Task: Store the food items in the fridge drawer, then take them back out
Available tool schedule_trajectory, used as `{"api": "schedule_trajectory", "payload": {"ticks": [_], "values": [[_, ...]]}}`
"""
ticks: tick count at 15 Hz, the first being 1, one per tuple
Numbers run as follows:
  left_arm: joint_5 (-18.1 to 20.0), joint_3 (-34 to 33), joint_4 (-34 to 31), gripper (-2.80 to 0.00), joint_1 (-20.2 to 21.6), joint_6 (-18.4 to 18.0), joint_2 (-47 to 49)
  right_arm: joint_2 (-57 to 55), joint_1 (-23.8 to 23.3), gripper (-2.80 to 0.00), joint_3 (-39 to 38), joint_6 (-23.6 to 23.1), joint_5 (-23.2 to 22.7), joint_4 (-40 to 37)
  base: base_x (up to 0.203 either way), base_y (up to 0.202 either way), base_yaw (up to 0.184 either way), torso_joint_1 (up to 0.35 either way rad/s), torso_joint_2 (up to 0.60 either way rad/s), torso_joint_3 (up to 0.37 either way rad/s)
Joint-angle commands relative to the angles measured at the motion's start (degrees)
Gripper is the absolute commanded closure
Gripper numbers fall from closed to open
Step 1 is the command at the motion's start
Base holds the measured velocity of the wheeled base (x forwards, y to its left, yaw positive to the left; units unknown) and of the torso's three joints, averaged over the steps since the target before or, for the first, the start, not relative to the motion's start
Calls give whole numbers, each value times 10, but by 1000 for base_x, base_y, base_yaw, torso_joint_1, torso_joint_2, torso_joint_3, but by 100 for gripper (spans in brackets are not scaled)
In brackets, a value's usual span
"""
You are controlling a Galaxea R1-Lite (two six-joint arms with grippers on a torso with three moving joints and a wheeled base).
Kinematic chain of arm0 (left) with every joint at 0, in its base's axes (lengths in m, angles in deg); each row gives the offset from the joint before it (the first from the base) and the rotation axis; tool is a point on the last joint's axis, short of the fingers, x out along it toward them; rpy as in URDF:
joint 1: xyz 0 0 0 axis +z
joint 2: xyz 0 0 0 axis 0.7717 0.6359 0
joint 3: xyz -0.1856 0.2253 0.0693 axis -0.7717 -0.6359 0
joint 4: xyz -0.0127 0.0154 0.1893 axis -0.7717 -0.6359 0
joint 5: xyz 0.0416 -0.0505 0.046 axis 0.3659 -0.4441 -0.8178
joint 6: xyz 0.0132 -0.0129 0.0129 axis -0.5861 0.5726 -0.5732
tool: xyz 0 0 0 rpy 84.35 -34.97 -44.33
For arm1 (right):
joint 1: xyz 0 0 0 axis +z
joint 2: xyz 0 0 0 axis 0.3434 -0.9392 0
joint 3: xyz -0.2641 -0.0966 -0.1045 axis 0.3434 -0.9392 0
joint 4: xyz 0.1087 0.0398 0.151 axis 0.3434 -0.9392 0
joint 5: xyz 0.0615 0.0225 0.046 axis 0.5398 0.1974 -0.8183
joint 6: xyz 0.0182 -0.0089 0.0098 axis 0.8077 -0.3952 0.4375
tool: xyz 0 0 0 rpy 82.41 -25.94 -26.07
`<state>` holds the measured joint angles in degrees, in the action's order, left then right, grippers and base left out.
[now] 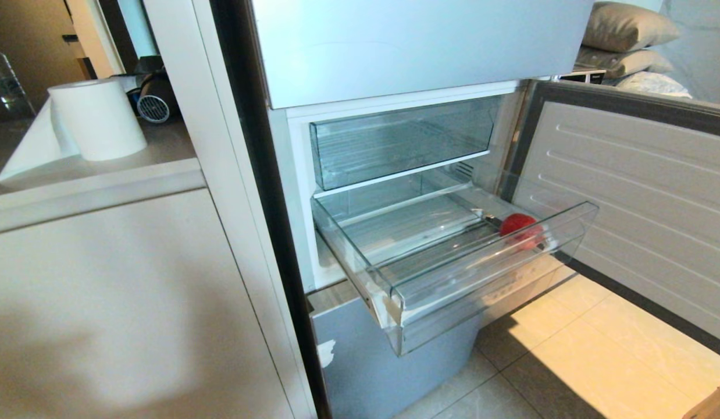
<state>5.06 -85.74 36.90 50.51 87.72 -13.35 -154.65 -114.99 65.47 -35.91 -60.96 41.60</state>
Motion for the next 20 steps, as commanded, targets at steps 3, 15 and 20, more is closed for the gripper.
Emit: {"api": "schedule_trajectory", "payload": {"ticks": [3,15,20], "values": [[0,0,0,0,0,0,1,26,-1,-280,-3,2,-1,1,0,0,0,0,0,0],[0,0,-1,0,0,0,0,459,-35,0,-188,64,-17,1,0,0,0,0,0,0],[0,0,0,0,0,0,1,713,115,0,-299,109,-16,-2,0,0,0,0,0,0]]}}
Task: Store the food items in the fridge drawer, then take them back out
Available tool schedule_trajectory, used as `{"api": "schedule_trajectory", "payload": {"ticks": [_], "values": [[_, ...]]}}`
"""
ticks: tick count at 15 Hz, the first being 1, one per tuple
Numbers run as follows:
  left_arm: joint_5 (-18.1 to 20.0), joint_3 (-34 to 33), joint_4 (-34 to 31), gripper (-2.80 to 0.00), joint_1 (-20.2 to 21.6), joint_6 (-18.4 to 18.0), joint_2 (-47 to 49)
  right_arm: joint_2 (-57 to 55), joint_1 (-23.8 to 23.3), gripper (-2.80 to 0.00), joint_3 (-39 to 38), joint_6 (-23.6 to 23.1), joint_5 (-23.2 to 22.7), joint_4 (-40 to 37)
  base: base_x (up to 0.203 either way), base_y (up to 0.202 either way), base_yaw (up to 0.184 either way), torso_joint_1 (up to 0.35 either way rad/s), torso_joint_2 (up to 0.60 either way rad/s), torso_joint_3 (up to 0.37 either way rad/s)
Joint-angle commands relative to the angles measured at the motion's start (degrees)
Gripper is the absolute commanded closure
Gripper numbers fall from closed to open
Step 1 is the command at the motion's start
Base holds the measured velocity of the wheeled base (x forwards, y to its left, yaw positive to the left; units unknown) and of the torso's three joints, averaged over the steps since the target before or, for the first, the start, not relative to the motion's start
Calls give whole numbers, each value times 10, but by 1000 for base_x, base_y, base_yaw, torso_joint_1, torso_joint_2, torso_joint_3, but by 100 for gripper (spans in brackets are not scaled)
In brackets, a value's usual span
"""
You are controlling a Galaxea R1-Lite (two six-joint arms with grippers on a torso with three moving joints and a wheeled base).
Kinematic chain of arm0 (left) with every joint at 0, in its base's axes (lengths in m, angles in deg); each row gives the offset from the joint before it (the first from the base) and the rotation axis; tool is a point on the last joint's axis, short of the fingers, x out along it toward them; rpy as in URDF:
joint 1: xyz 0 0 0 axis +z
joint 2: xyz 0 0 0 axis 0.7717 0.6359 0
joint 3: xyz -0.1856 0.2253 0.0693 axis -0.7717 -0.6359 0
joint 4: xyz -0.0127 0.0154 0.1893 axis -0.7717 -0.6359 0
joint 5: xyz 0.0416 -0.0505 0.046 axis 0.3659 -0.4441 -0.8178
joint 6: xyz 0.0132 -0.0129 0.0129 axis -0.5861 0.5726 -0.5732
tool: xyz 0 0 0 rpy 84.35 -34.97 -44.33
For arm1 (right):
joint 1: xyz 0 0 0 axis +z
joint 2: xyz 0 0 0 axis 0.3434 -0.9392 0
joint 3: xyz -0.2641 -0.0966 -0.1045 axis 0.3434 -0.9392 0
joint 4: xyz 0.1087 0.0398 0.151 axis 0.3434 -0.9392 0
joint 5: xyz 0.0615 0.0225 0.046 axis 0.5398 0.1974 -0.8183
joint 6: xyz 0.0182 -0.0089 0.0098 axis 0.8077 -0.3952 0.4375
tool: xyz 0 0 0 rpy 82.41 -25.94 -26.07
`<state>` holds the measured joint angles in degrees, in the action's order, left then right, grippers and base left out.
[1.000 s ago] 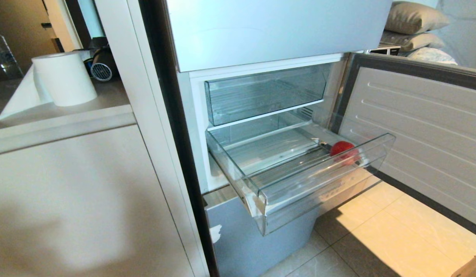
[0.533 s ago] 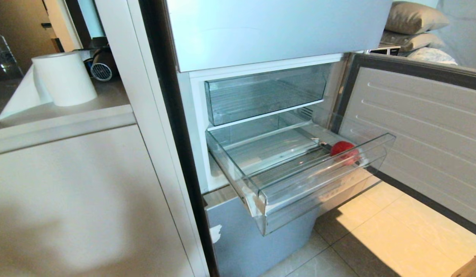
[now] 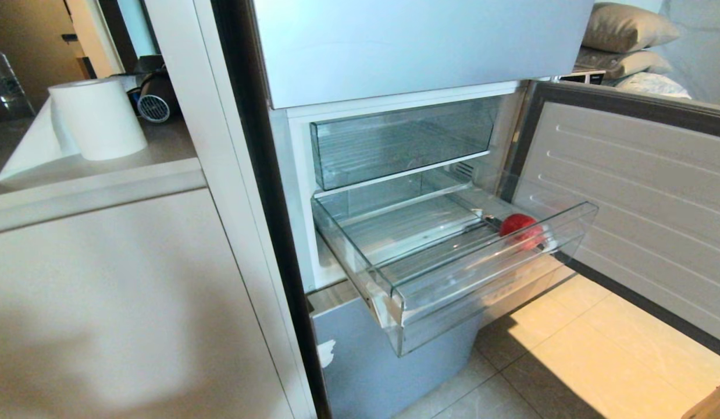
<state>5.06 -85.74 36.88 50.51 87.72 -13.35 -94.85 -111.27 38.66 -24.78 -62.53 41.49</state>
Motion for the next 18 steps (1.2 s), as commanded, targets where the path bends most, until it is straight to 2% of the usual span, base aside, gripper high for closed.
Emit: {"api": "schedule_trajectory", "payload": {"ticks": [1,2,4,5,7,10,11,13,15,18], "values": [[0,0,0,0,0,0,1,143,156,0,-47,-17,3,-9,0,0,0,0,0,0],[0,0,0,0,0,0,1,170,239,0,-63,-38,11,-22,0,0,0,0,0,0],[0,0,0,0,0,0,1,239,438,0,-98,-96,48,-90,0,0,0,0,0,0],[0,0,0,0,0,0,1,277,528,0,-115,-128,72,-145,0,0,0,0,0,0],[0,0,0,0,0,0,1,393,713,0,-157,-197,127,-328,0,0,0,0,0,0],[0,0,0,0,0,0,1,562,872,0,-254,-276,183,-543,0,0,0,0,0,0],[0,0,0,0,0,0,1,604,903,0,-300,-295,192,-576,0,0,0,0,0,0],[0,0,0,0,0,0,1,699,914,0,-378,-339,201,-594,0,0,0,0,0,0],[0,0,0,0,0,2,1,748,914,0,-411,-358,205,-596,0,0,0,0,0,0],[0,0,0,0,0,2,1,745,914,0,-428,-361,209,-595,0,0,0,0,0,0]]}}
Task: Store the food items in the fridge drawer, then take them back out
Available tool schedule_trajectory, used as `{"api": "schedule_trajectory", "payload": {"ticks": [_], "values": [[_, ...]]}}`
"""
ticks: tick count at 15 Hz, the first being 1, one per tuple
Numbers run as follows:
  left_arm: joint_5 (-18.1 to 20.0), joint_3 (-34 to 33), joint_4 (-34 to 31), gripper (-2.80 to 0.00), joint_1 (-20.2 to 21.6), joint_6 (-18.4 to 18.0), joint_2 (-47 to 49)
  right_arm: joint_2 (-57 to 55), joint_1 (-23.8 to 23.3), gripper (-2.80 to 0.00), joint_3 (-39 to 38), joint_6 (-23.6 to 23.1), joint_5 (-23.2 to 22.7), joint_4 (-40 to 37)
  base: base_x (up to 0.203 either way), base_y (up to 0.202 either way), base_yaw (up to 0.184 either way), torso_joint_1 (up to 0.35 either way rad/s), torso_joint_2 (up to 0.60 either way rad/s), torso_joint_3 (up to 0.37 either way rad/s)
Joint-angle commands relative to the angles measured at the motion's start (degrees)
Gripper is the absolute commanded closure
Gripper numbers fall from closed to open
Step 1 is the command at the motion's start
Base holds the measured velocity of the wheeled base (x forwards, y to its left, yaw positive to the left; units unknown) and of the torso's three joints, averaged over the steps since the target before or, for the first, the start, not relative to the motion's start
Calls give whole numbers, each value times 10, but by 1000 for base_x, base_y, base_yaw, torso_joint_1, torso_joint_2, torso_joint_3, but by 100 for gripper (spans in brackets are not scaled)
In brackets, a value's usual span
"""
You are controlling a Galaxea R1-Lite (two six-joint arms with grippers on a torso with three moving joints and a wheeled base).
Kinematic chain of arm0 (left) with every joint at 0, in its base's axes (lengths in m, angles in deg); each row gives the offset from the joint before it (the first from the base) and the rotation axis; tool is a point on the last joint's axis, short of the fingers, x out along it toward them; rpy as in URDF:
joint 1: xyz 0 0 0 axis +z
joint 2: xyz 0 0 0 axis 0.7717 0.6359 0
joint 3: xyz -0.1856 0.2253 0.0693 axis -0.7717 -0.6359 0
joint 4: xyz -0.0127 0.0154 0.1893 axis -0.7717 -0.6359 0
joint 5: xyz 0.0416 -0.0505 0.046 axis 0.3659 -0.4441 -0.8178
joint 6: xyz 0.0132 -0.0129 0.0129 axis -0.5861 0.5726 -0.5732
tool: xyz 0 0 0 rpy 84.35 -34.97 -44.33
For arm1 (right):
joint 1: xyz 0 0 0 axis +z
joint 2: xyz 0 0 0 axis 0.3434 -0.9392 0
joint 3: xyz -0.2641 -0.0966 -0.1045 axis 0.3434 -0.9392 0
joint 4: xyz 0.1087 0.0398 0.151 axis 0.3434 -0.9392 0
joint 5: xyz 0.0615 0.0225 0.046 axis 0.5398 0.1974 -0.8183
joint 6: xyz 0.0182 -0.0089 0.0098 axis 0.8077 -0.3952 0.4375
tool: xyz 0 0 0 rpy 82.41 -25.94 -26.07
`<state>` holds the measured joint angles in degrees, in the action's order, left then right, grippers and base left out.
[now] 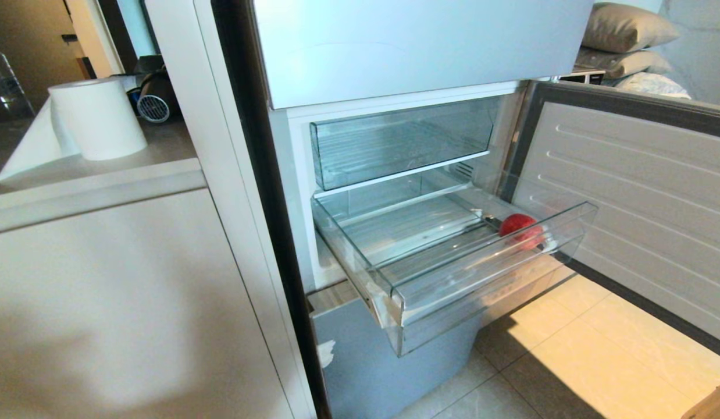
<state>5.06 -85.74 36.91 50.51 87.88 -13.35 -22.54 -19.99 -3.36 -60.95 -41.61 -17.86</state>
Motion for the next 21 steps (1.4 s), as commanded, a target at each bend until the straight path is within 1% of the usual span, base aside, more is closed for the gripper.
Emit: {"api": "schedule_trajectory", "payload": {"ticks": [1,2,4,9,16,18,21], "values": [[0,0,0,0,0,0,1,22,1,0,-8,1,0,-2,0,0,0,0,0,0],[0,0,0,0,0,0,1,22,1,0,-8,-4,-1,-2,0,0,0,0,0,0],[0,0,0,0,0,0,1,22,1,0,-8,2,0,-2,0,0,0,0,0,0],[0,0,0,0,0,-2,1,22,1,0,-8,1,4,-2,0,0,0,0,0,0],[-1,0,0,0,0,-2,1,22,1,0,-8,2,4,-2,159,0,0,5,4,1],[-1,0,0,0,0,-2,1,22,1,0,-8,1,4,-2,0,0,0,16,-26,-21],[-1,0,0,0,0,-2,1,22,1,0,-8,1,4,-2,0,0,0,197,-402,-205]]}}
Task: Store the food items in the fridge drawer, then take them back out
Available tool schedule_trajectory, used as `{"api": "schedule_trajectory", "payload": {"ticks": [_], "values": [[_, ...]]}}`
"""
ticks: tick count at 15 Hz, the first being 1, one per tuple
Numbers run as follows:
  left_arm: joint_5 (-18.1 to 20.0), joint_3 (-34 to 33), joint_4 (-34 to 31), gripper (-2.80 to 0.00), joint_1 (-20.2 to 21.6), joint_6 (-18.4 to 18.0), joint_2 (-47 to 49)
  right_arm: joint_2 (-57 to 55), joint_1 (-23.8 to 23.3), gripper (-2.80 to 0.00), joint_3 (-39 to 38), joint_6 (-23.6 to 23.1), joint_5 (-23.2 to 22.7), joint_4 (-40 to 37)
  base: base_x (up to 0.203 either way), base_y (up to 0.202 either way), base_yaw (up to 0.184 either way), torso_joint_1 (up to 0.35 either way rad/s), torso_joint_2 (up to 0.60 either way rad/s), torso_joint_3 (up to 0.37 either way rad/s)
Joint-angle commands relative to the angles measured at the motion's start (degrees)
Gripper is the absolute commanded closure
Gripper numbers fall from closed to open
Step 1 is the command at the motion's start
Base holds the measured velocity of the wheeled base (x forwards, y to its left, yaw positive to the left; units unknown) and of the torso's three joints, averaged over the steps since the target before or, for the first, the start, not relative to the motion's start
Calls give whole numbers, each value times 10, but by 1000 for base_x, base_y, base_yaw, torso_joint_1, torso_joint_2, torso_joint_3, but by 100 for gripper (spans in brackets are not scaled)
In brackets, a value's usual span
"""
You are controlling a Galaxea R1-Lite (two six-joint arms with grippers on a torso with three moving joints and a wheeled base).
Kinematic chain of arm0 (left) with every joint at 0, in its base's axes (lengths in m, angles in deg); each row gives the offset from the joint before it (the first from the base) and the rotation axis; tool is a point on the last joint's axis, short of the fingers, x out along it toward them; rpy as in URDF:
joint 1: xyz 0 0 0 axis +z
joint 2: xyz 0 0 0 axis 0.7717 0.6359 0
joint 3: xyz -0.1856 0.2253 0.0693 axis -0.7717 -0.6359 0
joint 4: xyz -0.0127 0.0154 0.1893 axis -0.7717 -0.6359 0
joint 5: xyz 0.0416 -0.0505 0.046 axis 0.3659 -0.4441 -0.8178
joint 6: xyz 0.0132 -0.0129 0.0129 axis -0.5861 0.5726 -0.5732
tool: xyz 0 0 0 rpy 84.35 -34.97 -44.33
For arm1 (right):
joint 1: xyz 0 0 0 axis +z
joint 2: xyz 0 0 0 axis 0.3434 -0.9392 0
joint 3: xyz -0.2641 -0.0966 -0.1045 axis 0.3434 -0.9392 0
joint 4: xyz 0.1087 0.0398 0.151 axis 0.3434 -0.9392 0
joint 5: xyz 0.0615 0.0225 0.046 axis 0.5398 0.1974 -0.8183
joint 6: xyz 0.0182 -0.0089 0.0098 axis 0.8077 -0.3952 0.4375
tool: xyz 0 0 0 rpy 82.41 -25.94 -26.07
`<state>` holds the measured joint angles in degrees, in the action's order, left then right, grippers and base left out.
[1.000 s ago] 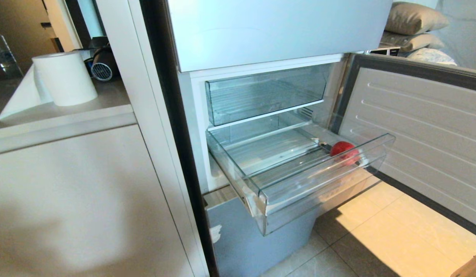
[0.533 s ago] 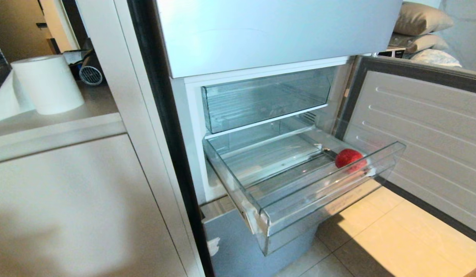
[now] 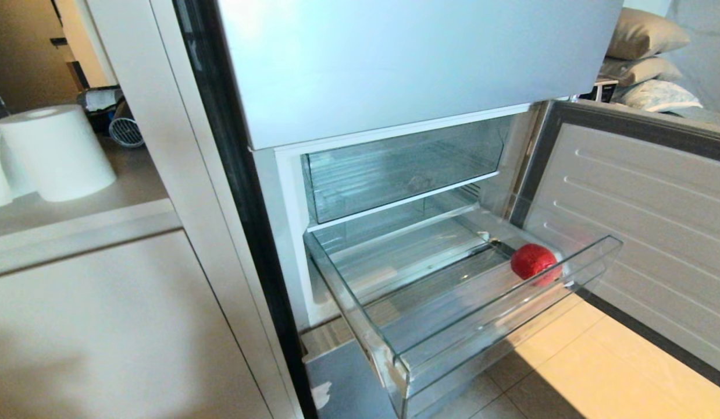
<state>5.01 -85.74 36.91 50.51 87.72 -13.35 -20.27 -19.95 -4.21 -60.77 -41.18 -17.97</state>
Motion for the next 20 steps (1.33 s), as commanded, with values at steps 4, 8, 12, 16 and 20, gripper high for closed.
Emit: {"api": "schedule_trajectory", "payload": {"ticks": [4,8,12,16,20], "values": [[0,0,0,0,0,0,1,-1,0,0,0,-1,0,-1,0,0,0,287,-578,-288],[0,0,0,0,0,0,1,-1,0,0,0,-1,0,-1,0,0,0,194,-386,-195],[0,0,0,0,0,0,1,-1,0,0,0,1,0,0,0,0,0,48,-93,-46],[0,0,0,0,0,0,1,-2,0,0,-1,-9,1,0,0,0,0,0,0,0],[0,0,0,0,0,0,1,-48,0,0,49,-4,-7,-4,0,0,0,0,0,0]]}}
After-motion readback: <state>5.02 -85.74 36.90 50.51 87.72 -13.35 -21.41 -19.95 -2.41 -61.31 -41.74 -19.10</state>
